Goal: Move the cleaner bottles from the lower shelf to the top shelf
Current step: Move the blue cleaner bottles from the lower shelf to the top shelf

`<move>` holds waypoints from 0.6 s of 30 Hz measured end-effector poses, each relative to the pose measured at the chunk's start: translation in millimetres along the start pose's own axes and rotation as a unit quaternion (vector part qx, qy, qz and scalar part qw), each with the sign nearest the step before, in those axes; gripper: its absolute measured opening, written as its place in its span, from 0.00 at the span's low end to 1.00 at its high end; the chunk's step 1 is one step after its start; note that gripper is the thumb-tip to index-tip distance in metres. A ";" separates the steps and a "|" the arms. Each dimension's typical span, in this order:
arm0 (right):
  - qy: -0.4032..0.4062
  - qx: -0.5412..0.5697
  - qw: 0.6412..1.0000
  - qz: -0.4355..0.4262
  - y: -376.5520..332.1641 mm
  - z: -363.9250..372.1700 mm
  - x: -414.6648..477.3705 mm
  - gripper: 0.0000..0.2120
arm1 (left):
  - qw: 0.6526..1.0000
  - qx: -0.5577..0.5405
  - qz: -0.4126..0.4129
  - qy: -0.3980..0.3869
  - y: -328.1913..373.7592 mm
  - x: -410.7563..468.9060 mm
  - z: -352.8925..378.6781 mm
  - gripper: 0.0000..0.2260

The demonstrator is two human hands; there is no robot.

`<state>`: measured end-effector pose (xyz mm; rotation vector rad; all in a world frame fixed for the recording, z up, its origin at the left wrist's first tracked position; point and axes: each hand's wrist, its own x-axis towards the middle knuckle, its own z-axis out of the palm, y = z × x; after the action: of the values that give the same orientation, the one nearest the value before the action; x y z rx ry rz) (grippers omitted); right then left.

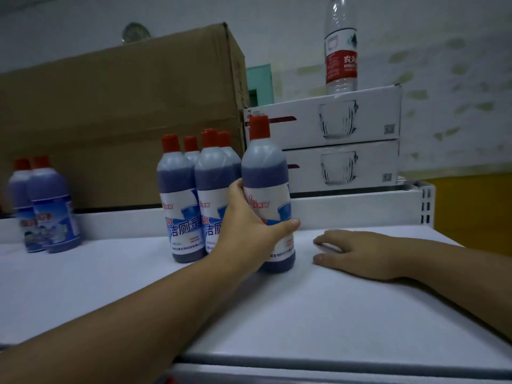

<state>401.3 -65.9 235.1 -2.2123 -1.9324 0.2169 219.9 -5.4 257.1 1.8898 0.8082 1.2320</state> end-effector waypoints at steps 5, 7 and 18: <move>-0.001 0.006 1.000 -0.001 -0.7 -1.3 -0.8 0.30 | 1.000 0.028 0.010 -0.007 -6.3 -1.5 2.7 0.38; -0.004 0.007 1.000 0.004 0.1 -1.8 -0.7 0.30 | 0.999 0.040 0.028 0.004 -7.4 -5.0 -4.2 0.44; -0.008 0.022 1.000 0.017 -0.6 -2.3 0.5 0.29 | 0.557 0.583 0.565 -0.176 -28.8 14.5 -43.1 0.25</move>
<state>401.3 -65.4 237.6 -2.2240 -1.8806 0.2793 181.5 31.9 251.8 3.9869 -0.1110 0.7228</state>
